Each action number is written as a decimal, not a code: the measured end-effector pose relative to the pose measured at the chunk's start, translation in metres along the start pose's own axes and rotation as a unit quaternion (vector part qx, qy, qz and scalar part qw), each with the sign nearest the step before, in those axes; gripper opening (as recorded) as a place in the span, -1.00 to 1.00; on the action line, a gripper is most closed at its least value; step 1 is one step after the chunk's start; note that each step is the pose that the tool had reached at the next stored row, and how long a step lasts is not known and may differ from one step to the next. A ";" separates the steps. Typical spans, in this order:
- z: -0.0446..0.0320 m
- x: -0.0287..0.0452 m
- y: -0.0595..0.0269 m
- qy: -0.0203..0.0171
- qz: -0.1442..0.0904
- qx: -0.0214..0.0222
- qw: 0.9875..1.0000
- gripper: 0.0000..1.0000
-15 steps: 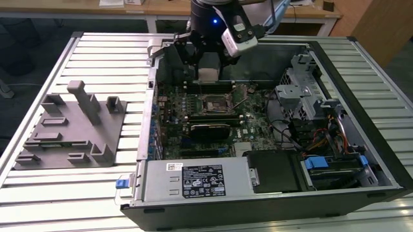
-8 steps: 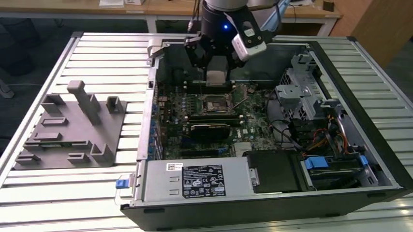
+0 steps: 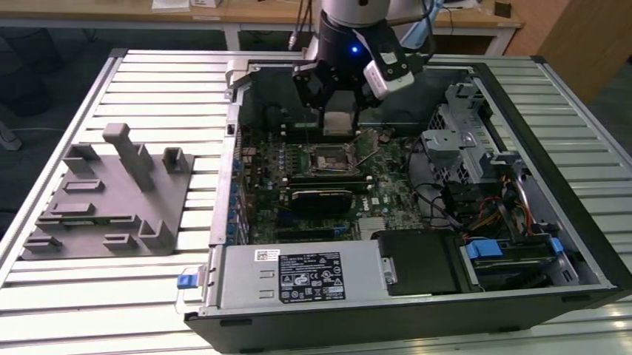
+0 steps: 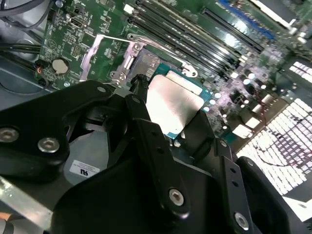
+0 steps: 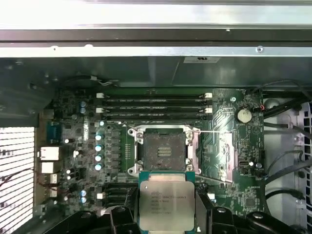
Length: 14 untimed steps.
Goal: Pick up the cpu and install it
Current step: 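Pick up the cpu and move it towards the insertion slot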
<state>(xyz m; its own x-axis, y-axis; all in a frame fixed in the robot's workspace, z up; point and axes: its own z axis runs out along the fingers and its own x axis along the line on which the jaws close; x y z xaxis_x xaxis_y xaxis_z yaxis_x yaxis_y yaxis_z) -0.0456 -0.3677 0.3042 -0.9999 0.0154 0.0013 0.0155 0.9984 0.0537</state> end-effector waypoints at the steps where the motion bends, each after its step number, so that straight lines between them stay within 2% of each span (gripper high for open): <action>1: 0.0019 -0.0006 0.0007 0.000 0.000 0.000 1.000 0.09; 14: 0.0258 -0.0030 0.0068 0.000 -0.004 0.000 1.000 0.09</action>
<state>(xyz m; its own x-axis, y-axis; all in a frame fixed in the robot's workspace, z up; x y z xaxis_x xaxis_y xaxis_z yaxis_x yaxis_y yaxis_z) -0.0425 -0.3596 0.2788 -1.0000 0.0071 0.0013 0.0072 0.9985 0.0536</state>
